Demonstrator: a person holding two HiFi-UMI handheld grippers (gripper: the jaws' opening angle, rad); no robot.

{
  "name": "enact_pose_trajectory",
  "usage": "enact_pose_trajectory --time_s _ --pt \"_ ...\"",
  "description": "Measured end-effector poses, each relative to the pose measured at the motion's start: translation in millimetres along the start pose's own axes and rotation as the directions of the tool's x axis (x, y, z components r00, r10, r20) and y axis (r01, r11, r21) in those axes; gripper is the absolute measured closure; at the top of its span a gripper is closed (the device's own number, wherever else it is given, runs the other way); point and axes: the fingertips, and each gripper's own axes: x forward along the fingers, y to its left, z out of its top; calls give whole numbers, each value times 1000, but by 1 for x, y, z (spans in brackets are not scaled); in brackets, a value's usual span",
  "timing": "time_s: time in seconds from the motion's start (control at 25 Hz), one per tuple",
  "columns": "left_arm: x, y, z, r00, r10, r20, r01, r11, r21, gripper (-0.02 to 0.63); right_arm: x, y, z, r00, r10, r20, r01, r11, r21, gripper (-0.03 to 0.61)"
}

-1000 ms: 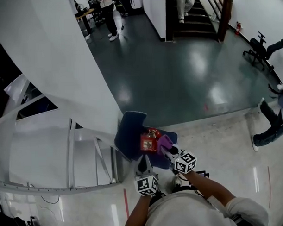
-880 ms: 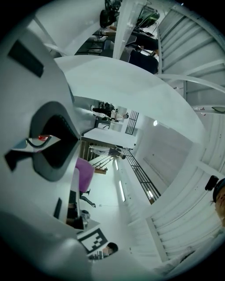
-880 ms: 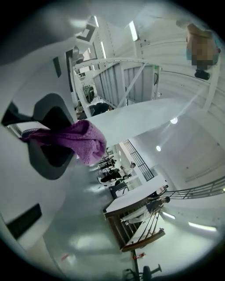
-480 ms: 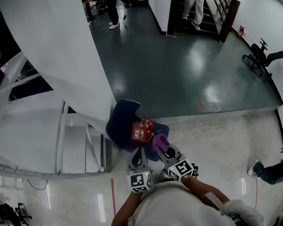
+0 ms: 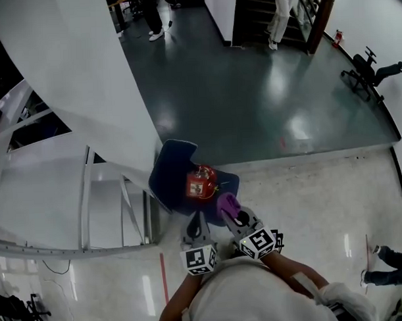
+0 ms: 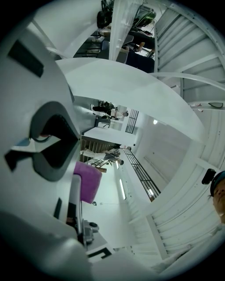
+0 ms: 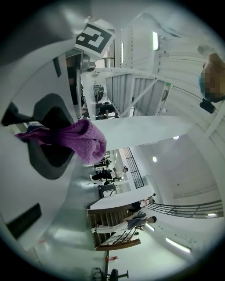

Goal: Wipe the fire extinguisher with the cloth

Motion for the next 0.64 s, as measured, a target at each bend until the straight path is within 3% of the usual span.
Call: enact_pose_trajectory --time_s 0.64 --pt "-1 -3 -5 1000 -19 -8 19 1000 0 609 -5 0 -7 1000 -8 -11 8 1000 -7 526"
